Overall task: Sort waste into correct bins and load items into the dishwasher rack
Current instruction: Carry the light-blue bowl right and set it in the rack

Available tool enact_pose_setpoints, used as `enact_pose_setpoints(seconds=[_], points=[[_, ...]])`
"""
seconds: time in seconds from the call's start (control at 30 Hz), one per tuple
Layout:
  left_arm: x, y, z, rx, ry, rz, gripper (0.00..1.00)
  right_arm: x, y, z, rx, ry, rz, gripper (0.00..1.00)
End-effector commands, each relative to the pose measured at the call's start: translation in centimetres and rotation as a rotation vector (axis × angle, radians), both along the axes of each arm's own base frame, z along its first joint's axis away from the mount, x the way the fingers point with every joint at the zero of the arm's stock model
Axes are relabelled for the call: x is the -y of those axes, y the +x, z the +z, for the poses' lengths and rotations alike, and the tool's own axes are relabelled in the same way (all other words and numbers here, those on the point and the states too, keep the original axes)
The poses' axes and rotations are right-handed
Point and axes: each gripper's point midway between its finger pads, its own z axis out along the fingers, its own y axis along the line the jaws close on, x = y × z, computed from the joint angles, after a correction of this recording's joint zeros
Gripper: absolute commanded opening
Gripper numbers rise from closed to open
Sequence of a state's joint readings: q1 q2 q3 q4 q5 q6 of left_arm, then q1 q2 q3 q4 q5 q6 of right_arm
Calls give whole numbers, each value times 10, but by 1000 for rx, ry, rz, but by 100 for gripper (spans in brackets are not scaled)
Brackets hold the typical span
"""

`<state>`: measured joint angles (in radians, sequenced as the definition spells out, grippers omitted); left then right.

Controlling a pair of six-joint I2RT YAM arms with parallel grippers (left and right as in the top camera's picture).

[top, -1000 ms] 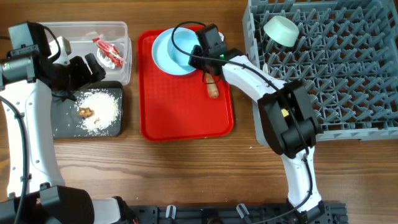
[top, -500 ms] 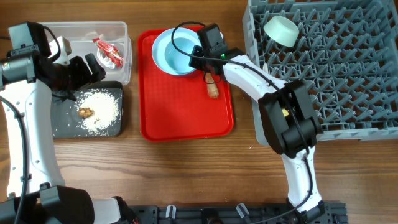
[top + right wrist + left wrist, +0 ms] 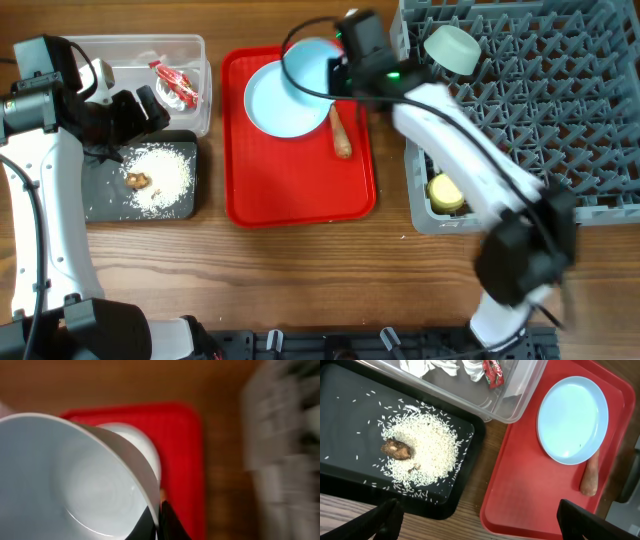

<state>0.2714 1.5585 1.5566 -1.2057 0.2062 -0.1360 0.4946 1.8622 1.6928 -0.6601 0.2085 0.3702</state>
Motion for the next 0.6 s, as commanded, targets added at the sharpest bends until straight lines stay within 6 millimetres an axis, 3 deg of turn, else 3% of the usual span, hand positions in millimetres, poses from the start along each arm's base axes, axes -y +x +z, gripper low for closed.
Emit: enact_pose_setpoints(seconds=[0.0,0.13,0.2,0.33,0.57], points=[[-1,-2,7,20,3,7,100,97,-10,90,239,-332,-323,4],[-1,-2,7,20,3,7,100,174,-43,129,291,-725,-604,4],[-1,-2,7,20,3,7,99,195,-52,131,249,-884,-633,4],[-1,-2,7,20,3,7,100,225,-50,109,125,-959,-590,4],[-1,-2,7,20,3,7,100,255,-51,57,-103,-1074,-392,4]])
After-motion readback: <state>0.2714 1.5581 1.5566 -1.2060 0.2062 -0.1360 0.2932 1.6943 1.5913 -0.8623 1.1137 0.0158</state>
